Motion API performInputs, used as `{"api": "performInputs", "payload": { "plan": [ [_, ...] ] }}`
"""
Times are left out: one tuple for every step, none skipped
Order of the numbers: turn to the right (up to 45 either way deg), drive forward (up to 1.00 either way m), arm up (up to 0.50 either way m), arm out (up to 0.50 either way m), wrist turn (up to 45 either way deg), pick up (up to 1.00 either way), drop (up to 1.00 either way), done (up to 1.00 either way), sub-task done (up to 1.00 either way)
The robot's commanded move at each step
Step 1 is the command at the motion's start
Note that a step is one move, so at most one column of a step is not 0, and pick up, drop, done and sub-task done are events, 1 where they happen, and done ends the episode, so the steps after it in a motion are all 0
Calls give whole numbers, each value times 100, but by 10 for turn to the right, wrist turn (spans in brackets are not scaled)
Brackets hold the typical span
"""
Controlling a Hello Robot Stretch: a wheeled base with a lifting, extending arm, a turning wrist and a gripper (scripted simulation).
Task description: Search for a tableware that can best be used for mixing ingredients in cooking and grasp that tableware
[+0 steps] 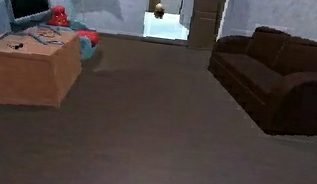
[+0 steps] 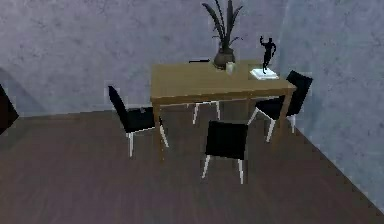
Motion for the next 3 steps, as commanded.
{"api": "performInputs", "payload": {
  "plan": [
    [0, 100, 0, 0, 0, 0, 0, 0, 0],
    [0, 100, 0, 0, 0, 0, 0, 0, 0],
    [-30, 0, 0, 0, 0, 0, 0, 0, 0]
  ]
}}
